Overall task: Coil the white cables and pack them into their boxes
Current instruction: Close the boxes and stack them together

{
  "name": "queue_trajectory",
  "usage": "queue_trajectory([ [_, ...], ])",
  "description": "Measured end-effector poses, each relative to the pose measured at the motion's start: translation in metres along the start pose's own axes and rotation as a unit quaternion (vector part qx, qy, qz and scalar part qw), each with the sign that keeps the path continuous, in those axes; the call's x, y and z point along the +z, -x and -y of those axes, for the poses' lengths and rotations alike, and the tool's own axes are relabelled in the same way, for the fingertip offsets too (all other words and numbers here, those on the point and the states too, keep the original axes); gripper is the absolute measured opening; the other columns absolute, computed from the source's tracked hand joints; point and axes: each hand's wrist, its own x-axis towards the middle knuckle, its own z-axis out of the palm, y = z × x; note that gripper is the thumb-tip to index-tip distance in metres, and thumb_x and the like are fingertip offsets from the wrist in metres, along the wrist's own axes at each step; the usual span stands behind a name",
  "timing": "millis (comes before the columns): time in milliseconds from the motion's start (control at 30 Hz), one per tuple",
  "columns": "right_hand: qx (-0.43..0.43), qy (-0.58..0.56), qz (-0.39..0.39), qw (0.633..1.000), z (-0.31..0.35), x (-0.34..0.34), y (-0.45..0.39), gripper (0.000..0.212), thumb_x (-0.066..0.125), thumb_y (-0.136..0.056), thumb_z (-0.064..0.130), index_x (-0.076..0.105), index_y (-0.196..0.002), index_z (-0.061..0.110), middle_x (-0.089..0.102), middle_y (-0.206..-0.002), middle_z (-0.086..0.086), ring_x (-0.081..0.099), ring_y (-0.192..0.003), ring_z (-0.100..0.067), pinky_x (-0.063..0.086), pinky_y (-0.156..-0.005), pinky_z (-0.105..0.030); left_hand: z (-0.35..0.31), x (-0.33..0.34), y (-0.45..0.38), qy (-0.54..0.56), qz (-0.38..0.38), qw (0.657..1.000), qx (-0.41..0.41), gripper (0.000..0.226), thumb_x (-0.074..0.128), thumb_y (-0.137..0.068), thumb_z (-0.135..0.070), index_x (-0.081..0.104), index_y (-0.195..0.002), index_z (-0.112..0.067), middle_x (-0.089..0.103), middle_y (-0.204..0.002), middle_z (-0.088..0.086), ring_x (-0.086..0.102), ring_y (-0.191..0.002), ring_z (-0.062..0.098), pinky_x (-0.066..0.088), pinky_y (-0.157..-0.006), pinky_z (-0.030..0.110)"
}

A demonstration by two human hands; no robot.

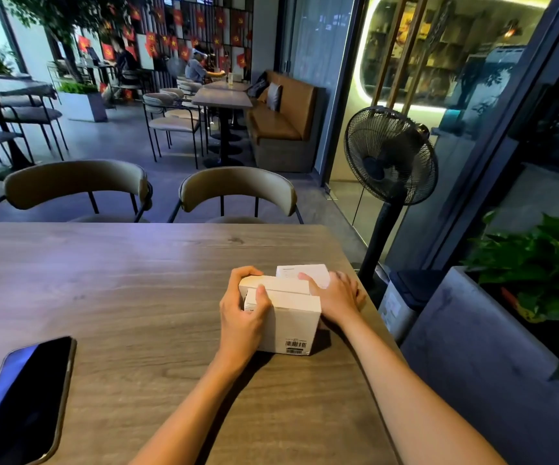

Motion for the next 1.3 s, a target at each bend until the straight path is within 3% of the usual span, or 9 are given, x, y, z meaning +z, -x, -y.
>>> queue_trajectory([
  [133, -0.053, -0.03, 0.019, 0.998, 0.003, 0.011, 0.021, 0.038, 0.054, -0.099, 0.044, 0.055, -0.131, 0.023, 0.051, -0.146, -0.001, 0.04, -0.139, -0.025, 0.028, -0.115, -0.046, 0.003, 0.002, 0.0, -0.001, -0.009, 1.0, -0.009, 0.028, 0.052, -0.09, -0.056, 0.05, -0.113, -0.041, 0.066, -0.106, -0.016, 0.068, -0.096, 0.01, 0.058, -0.073, 0.028],
  [233, -0.088, -0.271, 0.091, 0.954, 0.008, 0.009, 0.044, 0.005, 0.06, -0.101, 0.034, 0.059, -0.105, 0.031, 0.075, -0.103, 0.007, 0.067, -0.102, -0.016, 0.045, -0.089, -0.039, 0.01, 0.003, -0.005, 0.001, -0.024, 1.0, -0.012, 0.032, 0.053, -0.089, -0.055, 0.052, -0.118, -0.04, 0.062, -0.121, -0.007, 0.065, -0.107, 0.02, 0.058, -0.086, 0.051],
  [400, -0.083, -0.351, 0.122, 0.925, 0.015, 0.001, 0.042, 0.053, 0.07, -0.074, 0.054, 0.06, -0.12, 0.03, 0.078, -0.106, 0.004, 0.071, -0.104, -0.021, 0.053, -0.095, -0.045, 0.021, 0.0, -0.02, -0.059, -0.022, 0.998, -0.009, 0.03, 0.051, -0.089, -0.061, 0.053, -0.116, -0.047, 0.057, -0.128, -0.014, 0.057, -0.124, 0.025, 0.046, -0.099, 0.065],
  [533, -0.111, -0.315, 0.163, 0.929, 0.021, -0.001, 0.029, 0.032, 0.067, -0.098, 0.016, 0.063, -0.13, 0.018, 0.073, -0.119, -0.004, 0.069, -0.109, -0.017, 0.055, -0.095, -0.037, 0.01, 0.003, -0.019, -0.174, -0.078, 0.982, 0.003, 0.024, 0.044, -0.085, -0.061, 0.049, -0.105, -0.049, 0.047, -0.147, -0.002, 0.032, -0.147, 0.024, 0.019, -0.115, 0.062],
  [667, -0.093, -0.328, 0.231, 0.911, 0.039, -0.005, 0.024, 0.02, 0.054, -0.105, 0.012, 0.069, -0.112, 0.025, 0.073, -0.103, -0.006, 0.069, -0.088, -0.013, 0.056, -0.077, -0.024, 0.005, -0.003, -0.019, -0.182, -0.095, 0.978, -0.035, 0.021, 0.046, -0.081, -0.06, 0.047, -0.102, -0.056, 0.026, -0.166, -0.001, 0.008, -0.157, 0.029, -0.005, -0.12, 0.062],
  [833, -0.102, -0.335, 0.272, 0.896, 0.045, 0.001, 0.025, 0.02, 0.051, -0.108, 0.013, 0.064, -0.118, 0.024, 0.073, -0.104, -0.007, 0.071, -0.076, -0.002, 0.057, -0.071, -0.019, 0.002, -0.011, -0.02, -0.117, -0.1, 0.988, -0.026, 0.024, 0.052, -0.082, -0.058, 0.049, -0.106, -0.052, 0.03, -0.164, 0.005, 0.036, -0.147, 0.028, 0.041, -0.108, 0.061],
  [933, -0.106, -0.353, 0.262, 0.892, 0.043, 0.005, 0.025, 0.022, 0.046, -0.107, 0.004, 0.061, -0.121, 0.011, 0.07, -0.098, -0.006, 0.07, -0.069, 0.003, 0.055, -0.065, -0.014, 0.003, -0.011, -0.021, -0.113, -0.102, 0.988, -0.022, 0.037, 0.052, -0.082, -0.058, 0.051, -0.114, -0.039, 0.033, -0.162, 0.006, 0.035, -0.148, 0.025, 0.042, -0.109, 0.056],
  [1100, -0.102, -0.268, 0.12, 0.95, 0.045, 0.014, 0.017, 0.025, 0.063, -0.098, 0.023, 0.066, -0.123, 0.022, 0.058, -0.123, -0.008, 0.062, -0.111, -0.025, 0.052, -0.103, -0.048, 0.009, -0.011, -0.024, -0.119, -0.096, 0.988, -0.022, 0.04, 0.053, -0.083, -0.059, 0.051, -0.115, -0.037, 0.032, -0.161, 0.006, 0.034, -0.148, 0.025, 0.041, -0.11, 0.058],
  [1300, -0.023, -0.371, 0.225, 0.901, 0.066, 0.001, 0.013, 0.048, 0.046, -0.109, 0.033, 0.039, -0.155, 0.019, 0.035, -0.163, -0.007, 0.032, -0.151, -0.028, 0.028, -0.117, -0.035, 0.011, -0.01, -0.027, -0.118, -0.112, 0.986, -0.033, 0.041, 0.057, -0.081, -0.063, 0.043, -0.116, -0.05, 0.034, -0.16, 0.005, 0.049, -0.135, 0.026, 0.048, -0.104, 0.058],
])
